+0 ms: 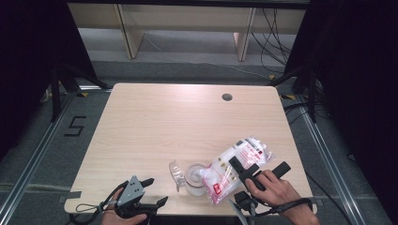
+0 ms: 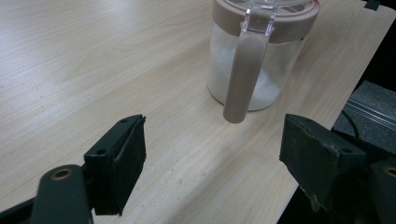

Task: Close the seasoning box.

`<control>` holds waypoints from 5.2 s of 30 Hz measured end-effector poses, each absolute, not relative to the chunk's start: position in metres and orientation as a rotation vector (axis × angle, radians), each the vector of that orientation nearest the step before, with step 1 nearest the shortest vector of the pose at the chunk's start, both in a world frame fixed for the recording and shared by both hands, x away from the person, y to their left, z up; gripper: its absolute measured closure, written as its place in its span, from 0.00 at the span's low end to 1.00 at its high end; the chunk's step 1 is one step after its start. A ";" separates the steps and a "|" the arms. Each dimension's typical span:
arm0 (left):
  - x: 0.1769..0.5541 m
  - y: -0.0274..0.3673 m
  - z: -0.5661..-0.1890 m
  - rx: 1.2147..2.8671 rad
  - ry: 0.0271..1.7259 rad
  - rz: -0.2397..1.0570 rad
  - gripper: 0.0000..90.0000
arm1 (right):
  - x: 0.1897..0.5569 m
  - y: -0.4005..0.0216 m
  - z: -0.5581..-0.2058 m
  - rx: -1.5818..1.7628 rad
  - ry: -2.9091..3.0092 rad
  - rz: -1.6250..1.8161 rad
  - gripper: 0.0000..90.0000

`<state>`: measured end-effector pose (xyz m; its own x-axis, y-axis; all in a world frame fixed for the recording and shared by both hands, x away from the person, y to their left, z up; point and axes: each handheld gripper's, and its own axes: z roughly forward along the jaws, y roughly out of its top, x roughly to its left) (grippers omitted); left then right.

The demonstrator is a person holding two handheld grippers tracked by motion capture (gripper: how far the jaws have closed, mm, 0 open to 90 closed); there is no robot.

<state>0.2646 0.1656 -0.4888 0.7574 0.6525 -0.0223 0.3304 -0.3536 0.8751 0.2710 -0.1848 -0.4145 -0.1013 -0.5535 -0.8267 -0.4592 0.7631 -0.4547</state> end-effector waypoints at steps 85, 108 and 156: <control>0.265 0.165 -0.489 1.954 0.745 0.409 0.24 | 0.270 -0.184 -0.419 -0.837 1.752 -0.110 0.78; 0.264 0.164 -0.489 1.950 0.754 0.405 0.24 | 0.271 -0.184 -0.419 -0.854 1.713 -0.078 0.78; 0.264 0.165 -0.489 1.944 0.750 0.404 0.24 | 0.269 -0.183 -0.418 -0.864 1.696 -0.087 0.79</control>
